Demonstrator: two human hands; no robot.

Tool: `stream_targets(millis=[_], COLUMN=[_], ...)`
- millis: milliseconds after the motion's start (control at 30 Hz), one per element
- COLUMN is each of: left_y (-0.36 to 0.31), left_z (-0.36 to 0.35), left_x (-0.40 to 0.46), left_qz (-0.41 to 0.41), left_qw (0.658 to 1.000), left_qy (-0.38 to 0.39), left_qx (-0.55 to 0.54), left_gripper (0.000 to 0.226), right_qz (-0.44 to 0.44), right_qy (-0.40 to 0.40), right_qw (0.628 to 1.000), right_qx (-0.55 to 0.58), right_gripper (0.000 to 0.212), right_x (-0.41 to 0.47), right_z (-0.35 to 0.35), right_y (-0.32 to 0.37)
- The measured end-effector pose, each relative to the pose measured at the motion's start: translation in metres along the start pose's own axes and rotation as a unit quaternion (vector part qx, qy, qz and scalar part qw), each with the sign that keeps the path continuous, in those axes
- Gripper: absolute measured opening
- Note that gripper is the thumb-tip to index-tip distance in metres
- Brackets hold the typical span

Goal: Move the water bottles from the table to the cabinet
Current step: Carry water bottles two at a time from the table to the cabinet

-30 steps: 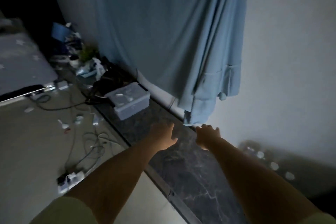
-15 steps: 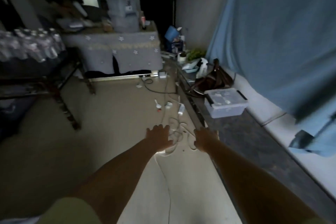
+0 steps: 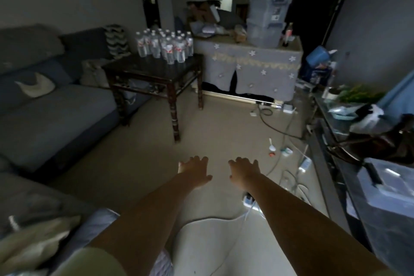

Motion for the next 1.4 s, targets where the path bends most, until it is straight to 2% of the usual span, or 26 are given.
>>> stream_targets(millis=[333,567,733,1000,1167,1400], left_y=[0.091,0.111,0.152,0.236,0.298,0.360], left_z=[0.048,0.064,0.086,0.122,0.149,0.163], left_x=[0.087,0.136,0.168,0.252,0.305,0.367], left_qz=[0.105,0.126,0.156,0.159,0.160,0.167], left_qw=[0.994,0.990,0.985,0.984,0.984,0.983], left_qy=[-0.019,-0.021,-0.035,-0.039,-0.040,-0.015], left_qx=[-0.037,-0.060,-0.065,-0.068,-0.066,-0.076], left_gripper=[0.067,0.068,0.061,0.061,0.062,0.063], right_qz=[0.080,0.110,0.145,0.150,0.149,0.152], right_qy=[0.006,0.026,0.019,0.033,0.020,0.040], right_qw=[0.996,0.992,0.987,0.987,0.988,0.987], right_qx=[-0.031,-0.056,-0.062,-0.042,-0.020,-0.022], right_gripper=[0.047,0.045,0.045,0.048,0.043,0.043], right_x=[0.122,0.196,0.239,0.340,0.407,0.477], right_z=[0.058,0.078,0.091,0.126,0.164,0.182], right_y=[0.040,0.061,0.099,0.146,0.190,0.224])
Point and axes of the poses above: each hand's wrist, its own x-axis towards the middle knuckle, its own z-axis out of the back of the hand, y = z × x, the point moved 5 cm from there along x, towards the middle knuckle, and after that the axes turned 2 degrees about y, right-handed, at the moved point
